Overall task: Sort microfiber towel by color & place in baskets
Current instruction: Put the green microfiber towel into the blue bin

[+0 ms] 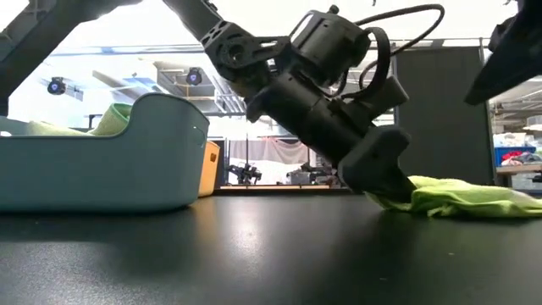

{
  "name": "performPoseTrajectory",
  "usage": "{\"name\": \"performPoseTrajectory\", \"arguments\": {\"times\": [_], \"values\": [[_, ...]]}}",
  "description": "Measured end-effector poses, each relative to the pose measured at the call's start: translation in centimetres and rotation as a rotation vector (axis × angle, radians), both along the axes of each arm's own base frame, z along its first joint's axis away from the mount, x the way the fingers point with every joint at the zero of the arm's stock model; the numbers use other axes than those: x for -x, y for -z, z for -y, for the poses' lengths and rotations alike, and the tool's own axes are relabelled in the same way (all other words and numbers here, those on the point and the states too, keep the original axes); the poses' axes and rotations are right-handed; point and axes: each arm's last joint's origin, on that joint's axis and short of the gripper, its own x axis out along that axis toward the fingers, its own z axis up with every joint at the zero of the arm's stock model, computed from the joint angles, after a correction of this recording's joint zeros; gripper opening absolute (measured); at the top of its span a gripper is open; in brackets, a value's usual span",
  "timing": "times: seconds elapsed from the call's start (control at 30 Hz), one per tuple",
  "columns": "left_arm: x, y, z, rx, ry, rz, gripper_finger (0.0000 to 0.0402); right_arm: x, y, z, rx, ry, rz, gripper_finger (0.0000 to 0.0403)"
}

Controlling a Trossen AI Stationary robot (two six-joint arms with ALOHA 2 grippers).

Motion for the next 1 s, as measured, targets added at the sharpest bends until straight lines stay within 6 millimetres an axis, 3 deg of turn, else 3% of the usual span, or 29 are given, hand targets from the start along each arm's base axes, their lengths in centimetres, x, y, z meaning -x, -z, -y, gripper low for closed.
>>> {"name": "performPoseTrajectory", "arguments": {"times": [0.17, 0.33, 0.5, 0.77, 0.9, 1.0], "values": [[1.1, -4.0, 0.2, 0.009, -0.016, 0.04, 0.0006, 0.0, 0.7, 1.3, 0.149, 0.064, 0.075, 0.018], [4.7, -9.0, 1.4, 0.022, -0.005, 0.112, 0.0006, -0.8, 0.8, 2.5, 0.273, 0.062, 0.076, 0.0173], [11.7, -12.3, 1.0, 0.046, -0.087, 0.155, 0.0005, -2.2, 0.6, 4.6, 0.385, 0.102, 0.064, 0.0168], [24.6, -14.9, 0.7, 0.235, -0.179, 0.286, 0.0005, -3.8, 0.8, 7.8, 0.474, 0.166, -0.007, 0.0167], [29.7, -14.5, 0.2, 0.302, -0.179, 0.262, 0.0005, -4.0, 1.0, 8.7, 0.487, 0.183, -0.029, 0.0174], [32.3, -13.5, -0.6, 0.326, -0.216, 0.224, 0.0004, -4.0, 1.1, 8.8, 0.486, 0.187, -0.029, 0.0178]]}}
